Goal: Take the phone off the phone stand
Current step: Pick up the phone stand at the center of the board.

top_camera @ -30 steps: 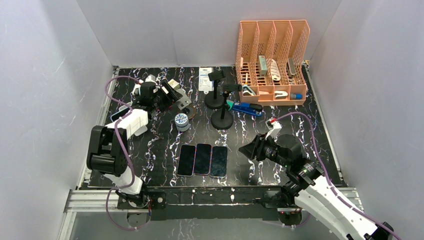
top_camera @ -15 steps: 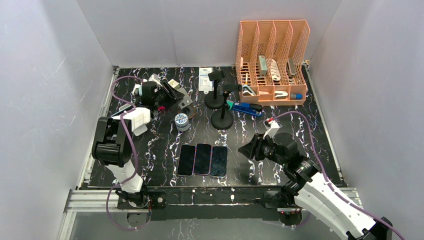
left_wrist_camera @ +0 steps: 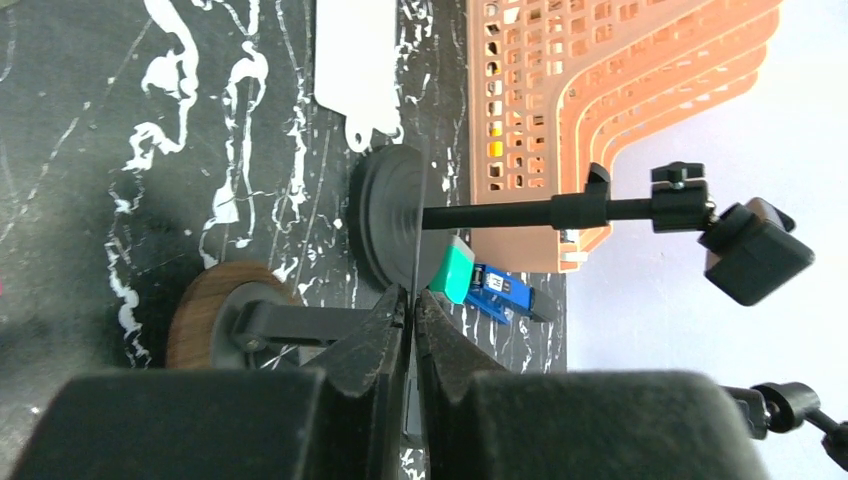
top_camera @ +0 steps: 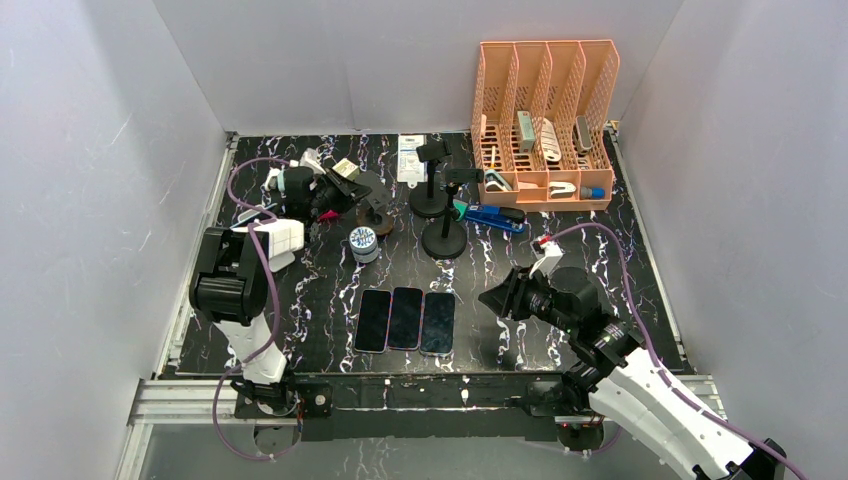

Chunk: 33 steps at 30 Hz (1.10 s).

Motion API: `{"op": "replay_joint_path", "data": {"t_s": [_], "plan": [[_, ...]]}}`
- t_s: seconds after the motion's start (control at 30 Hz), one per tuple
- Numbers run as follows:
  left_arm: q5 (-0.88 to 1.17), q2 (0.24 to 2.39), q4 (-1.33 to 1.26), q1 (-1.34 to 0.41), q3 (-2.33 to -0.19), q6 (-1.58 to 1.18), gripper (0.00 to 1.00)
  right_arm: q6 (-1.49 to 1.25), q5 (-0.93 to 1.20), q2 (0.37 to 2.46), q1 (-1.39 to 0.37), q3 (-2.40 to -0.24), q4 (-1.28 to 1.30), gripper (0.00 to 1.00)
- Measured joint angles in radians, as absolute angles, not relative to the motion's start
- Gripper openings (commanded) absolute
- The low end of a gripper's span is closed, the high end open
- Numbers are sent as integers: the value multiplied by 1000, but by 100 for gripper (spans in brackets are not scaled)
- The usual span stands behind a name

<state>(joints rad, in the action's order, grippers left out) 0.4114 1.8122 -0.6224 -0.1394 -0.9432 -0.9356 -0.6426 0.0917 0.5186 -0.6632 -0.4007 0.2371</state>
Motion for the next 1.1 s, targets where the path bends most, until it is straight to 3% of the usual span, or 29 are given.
{"op": "replay_joint_path", "data": {"t_s": [0.67, 1.1], "plan": [[377, 1895, -789, -225, -968, -977, 0, -643, 73, 484, -663, -401, 276, 45], [305, 2029, -828, -224, -1118, -954, 0, -640, 56, 504, -663, -401, 284, 45]]}}
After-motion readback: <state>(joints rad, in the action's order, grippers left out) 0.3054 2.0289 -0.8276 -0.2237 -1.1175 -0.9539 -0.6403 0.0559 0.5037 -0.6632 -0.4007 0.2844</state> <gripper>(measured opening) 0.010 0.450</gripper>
